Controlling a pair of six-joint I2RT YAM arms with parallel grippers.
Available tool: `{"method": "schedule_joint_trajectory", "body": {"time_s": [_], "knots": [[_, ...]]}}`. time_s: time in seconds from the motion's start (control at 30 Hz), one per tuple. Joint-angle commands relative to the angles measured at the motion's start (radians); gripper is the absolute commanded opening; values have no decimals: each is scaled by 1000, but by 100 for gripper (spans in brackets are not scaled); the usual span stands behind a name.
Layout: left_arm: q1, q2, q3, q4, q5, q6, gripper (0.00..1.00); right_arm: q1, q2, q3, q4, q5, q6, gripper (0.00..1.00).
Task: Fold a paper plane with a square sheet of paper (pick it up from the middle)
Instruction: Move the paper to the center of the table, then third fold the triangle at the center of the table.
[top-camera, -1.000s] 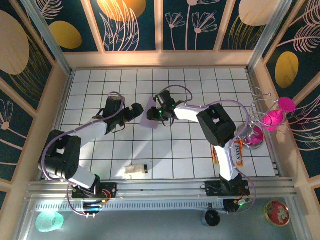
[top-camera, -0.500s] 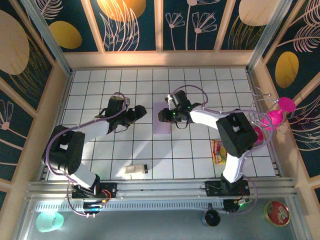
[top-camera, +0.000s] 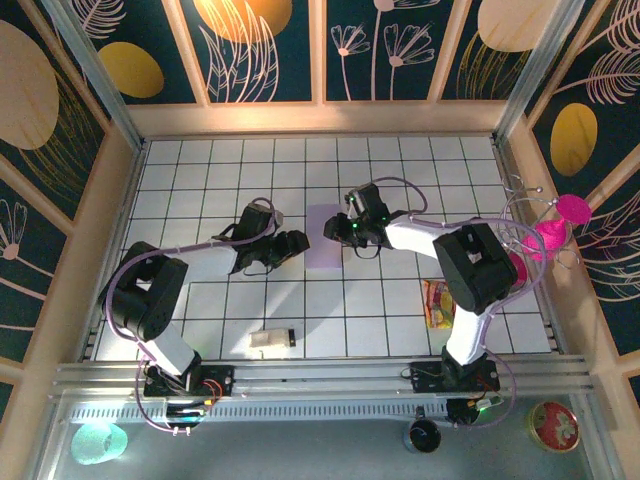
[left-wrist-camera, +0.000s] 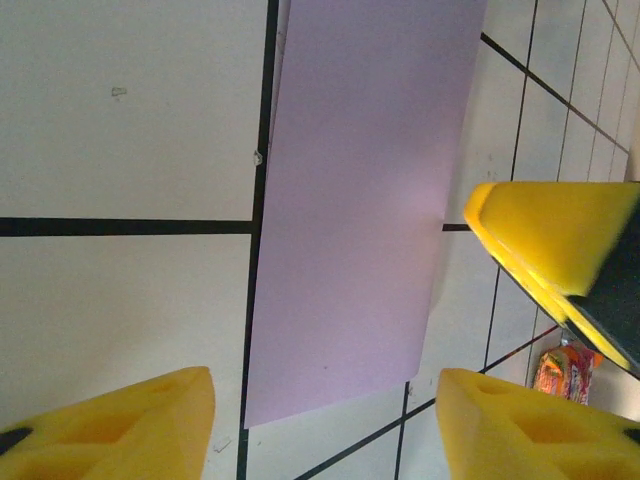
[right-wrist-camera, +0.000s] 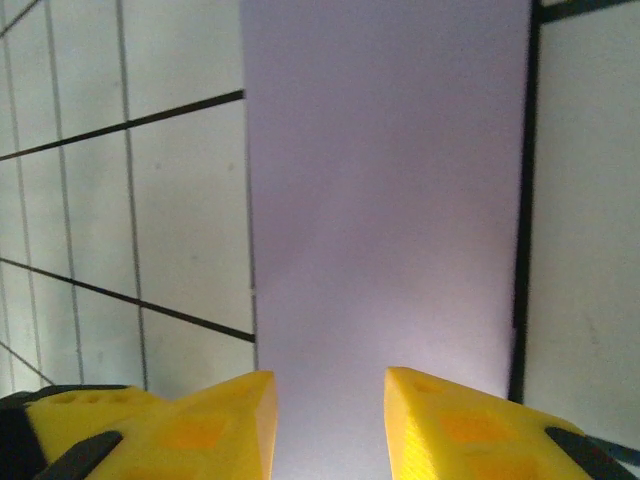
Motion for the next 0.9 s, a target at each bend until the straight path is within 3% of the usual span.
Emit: {"method": "schedule_joint_trajectory", "body": {"time_s": [0.0, 0.33, 0.57, 0.87], "knots": [[-10, 29, 11, 19, 18, -33, 55, -9, 38, 4, 1, 0, 26, 34], [-22, 88, 3, 28, 37, -41, 39, -9, 86, -6, -33, 16, 37, 33], [-23, 114, -10, 121, 92, -87, 27, -9, 91, -13, -32, 14, 34, 32], [-22, 141, -3, 157, 115, -106, 24, -8, 91, -23, -25, 13, 29, 32]]}}
